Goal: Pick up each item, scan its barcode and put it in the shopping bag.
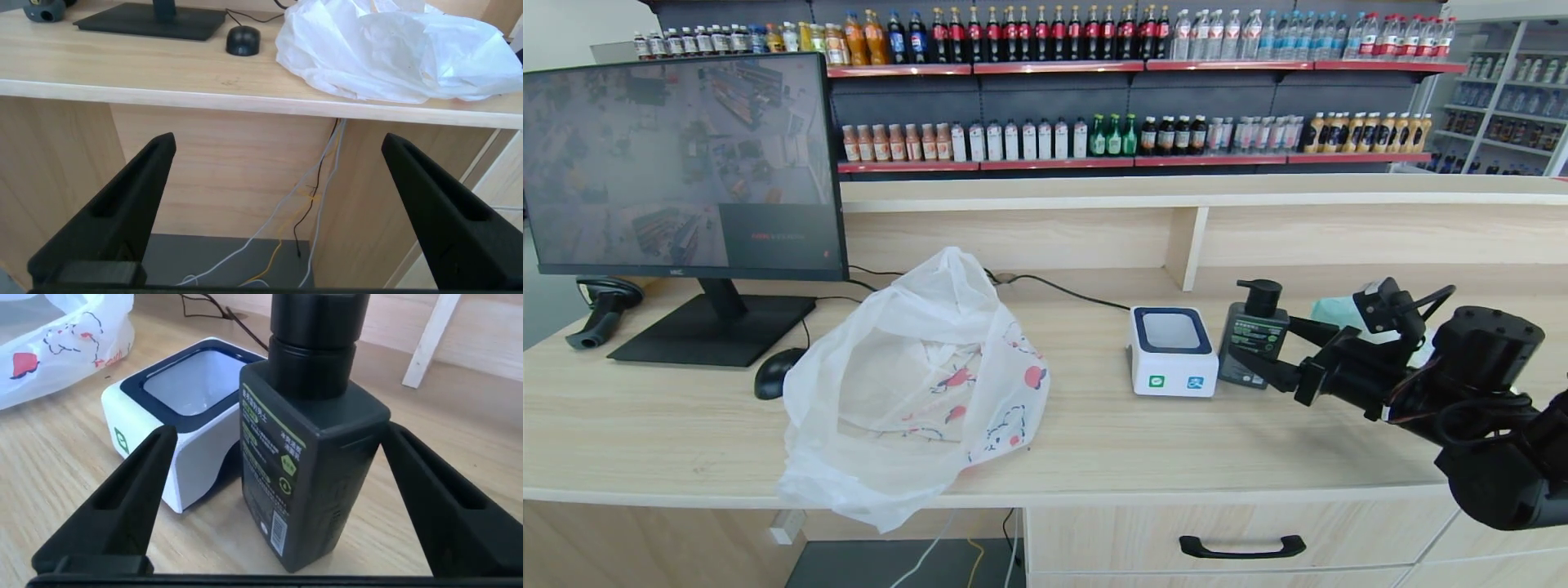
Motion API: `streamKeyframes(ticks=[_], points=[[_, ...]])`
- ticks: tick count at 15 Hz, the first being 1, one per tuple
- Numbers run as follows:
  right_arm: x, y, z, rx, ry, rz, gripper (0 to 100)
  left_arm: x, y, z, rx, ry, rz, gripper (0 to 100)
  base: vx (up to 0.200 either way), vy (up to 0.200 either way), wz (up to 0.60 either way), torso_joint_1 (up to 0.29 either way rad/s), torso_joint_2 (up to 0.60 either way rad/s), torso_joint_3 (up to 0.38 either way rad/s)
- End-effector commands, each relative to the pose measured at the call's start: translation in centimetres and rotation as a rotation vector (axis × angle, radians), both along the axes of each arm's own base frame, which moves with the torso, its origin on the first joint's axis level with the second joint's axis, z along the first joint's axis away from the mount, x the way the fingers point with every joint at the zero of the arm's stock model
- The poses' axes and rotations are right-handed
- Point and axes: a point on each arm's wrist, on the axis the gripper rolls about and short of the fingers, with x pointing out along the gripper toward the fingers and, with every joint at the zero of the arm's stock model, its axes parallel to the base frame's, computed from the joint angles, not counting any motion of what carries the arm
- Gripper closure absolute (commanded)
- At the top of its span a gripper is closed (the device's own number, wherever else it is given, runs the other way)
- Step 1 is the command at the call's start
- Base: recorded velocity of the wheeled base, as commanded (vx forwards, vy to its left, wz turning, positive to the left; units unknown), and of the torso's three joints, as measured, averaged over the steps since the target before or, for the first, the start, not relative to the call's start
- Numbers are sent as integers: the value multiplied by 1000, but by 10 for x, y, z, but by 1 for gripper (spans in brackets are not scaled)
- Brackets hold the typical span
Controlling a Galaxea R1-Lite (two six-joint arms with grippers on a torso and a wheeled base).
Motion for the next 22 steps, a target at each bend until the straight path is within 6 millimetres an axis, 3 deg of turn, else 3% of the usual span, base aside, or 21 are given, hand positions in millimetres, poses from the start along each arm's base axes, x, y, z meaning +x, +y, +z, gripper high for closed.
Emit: streamKeyframes(ticks=[1,8,17,22], points=[[-5,2,2,0,0,7,0,0,0,0,1,-1,0,0,0,0,0,0,0,0],[-18,3,6,0,6,18,0,0,0,0,1,-1,2,0,0,0,0,0,0,0],[-30,20,6,-2,19,102,0,0,0,0,1,-1,0,0,0,0,0,0,0,0],[-23,8,0,-1,35,58,0,0,0,0,-1,-1,0,0,0,0,0,0,0,0]])
